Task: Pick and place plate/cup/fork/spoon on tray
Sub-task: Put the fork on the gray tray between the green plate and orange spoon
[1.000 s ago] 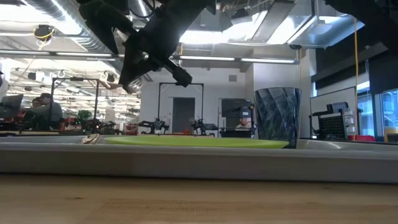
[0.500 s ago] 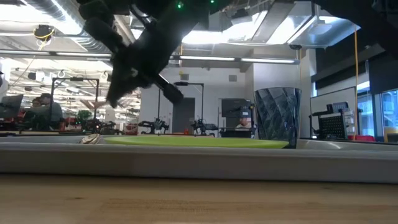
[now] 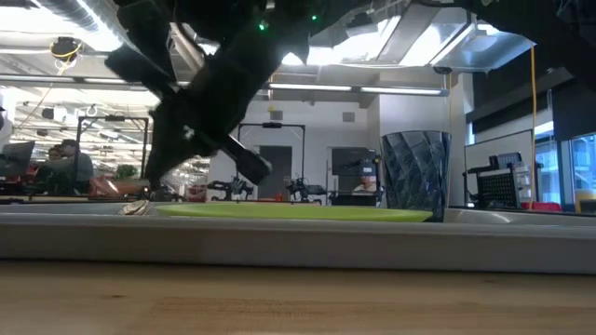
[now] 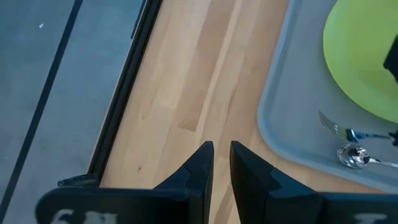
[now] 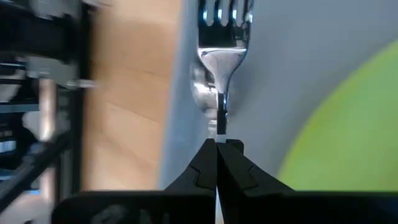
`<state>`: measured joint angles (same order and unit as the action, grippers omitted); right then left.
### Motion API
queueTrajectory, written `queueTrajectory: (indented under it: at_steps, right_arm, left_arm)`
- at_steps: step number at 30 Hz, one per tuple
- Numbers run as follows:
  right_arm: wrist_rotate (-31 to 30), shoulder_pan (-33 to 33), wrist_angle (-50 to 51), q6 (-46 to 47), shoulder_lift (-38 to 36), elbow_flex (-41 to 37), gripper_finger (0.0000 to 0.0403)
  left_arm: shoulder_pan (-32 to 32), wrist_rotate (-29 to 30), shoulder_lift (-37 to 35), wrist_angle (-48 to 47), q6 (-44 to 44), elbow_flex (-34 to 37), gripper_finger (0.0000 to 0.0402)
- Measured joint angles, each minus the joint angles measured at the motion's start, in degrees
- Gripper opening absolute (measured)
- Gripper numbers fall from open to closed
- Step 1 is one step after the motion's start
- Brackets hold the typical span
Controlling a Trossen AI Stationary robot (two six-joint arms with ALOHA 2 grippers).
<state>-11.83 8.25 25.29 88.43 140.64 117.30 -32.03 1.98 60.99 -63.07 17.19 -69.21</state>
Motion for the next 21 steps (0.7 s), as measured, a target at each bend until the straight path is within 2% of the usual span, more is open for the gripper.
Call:
queueTrajectory:
  at_steps: [21]
  right_arm:
    - [1.48, 0.44, 2.67, 2.54, 0.89, -0.4, 0.0]
  left_arm:
    - [0.0, -0.02, 0.0, -0.38, 0.02, 0.0, 0.0045]
